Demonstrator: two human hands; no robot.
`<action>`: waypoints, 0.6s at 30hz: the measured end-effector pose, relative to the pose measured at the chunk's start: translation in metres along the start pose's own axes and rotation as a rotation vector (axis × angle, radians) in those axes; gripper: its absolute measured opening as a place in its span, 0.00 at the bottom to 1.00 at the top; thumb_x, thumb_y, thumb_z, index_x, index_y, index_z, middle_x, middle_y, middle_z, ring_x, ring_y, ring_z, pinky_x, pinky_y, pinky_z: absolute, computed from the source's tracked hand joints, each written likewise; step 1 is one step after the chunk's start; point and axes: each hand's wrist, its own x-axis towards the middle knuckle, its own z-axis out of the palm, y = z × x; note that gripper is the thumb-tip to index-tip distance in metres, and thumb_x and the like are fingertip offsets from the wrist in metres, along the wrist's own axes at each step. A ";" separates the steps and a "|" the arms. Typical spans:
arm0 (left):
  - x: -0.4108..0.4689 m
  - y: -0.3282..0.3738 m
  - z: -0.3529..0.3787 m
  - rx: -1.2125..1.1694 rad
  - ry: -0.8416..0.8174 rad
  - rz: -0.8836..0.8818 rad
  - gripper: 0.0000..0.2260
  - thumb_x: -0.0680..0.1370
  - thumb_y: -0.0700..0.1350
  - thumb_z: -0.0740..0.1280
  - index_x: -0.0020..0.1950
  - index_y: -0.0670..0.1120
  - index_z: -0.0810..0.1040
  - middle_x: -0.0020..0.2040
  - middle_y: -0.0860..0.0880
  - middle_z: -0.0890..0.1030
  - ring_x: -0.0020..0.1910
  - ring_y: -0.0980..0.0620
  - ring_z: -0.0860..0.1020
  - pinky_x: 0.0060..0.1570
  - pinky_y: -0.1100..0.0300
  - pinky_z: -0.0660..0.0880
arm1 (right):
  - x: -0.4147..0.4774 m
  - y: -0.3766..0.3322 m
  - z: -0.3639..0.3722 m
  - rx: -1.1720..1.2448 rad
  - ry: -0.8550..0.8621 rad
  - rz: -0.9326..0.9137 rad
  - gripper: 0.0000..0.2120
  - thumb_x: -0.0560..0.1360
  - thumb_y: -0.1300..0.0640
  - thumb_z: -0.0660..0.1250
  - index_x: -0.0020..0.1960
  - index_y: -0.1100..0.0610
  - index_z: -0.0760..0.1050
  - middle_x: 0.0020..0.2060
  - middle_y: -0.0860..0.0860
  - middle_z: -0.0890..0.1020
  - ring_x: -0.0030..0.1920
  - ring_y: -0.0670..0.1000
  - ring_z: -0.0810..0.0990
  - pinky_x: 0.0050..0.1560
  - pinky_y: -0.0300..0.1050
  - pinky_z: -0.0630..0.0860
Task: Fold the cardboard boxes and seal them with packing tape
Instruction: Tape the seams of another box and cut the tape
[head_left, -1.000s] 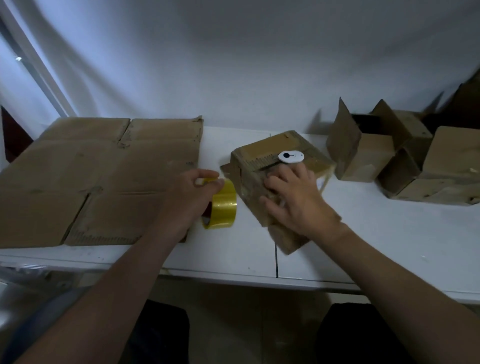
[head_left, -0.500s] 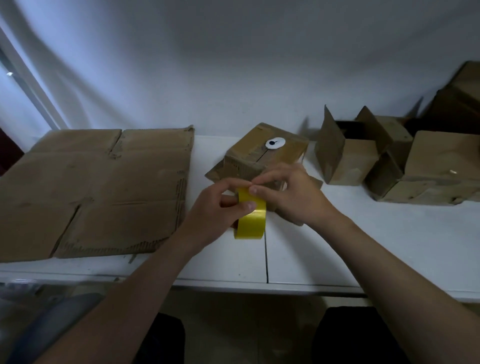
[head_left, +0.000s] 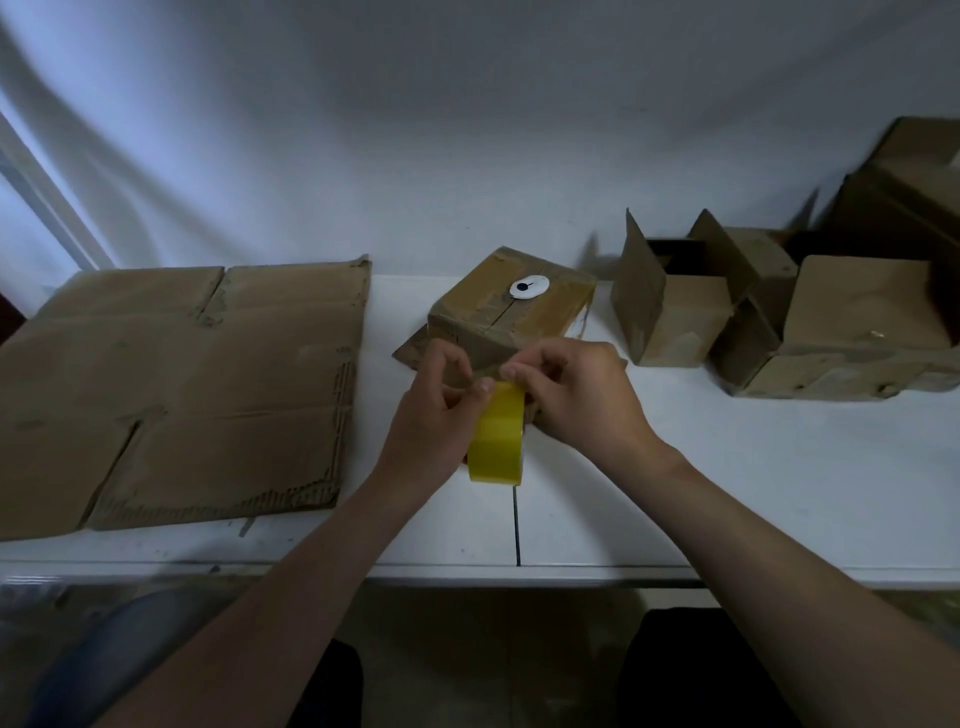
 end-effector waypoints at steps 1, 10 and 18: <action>0.000 0.001 0.000 -0.008 -0.010 -0.007 0.06 0.82 0.50 0.66 0.50 0.59 0.69 0.47 0.46 0.80 0.44 0.44 0.82 0.36 0.36 0.81 | 0.000 0.000 0.000 0.017 -0.014 0.025 0.07 0.77 0.51 0.73 0.41 0.41 0.81 0.33 0.33 0.80 0.39 0.38 0.79 0.41 0.37 0.73; -0.001 0.003 -0.001 -0.094 -0.070 -0.170 0.03 0.83 0.51 0.64 0.51 0.55 0.75 0.53 0.46 0.80 0.49 0.45 0.82 0.37 0.51 0.84 | -0.002 -0.002 -0.003 -0.025 -0.076 -0.086 0.04 0.79 0.53 0.70 0.48 0.48 0.84 0.40 0.40 0.84 0.43 0.42 0.80 0.42 0.33 0.74; 0.001 0.003 0.000 -0.178 -0.015 -0.285 0.04 0.82 0.52 0.65 0.49 0.54 0.75 0.54 0.50 0.77 0.50 0.44 0.81 0.36 0.54 0.81 | -0.002 0.002 0.004 -0.165 0.086 -0.043 0.30 0.76 0.46 0.73 0.75 0.47 0.67 0.54 0.45 0.77 0.40 0.45 0.75 0.38 0.44 0.75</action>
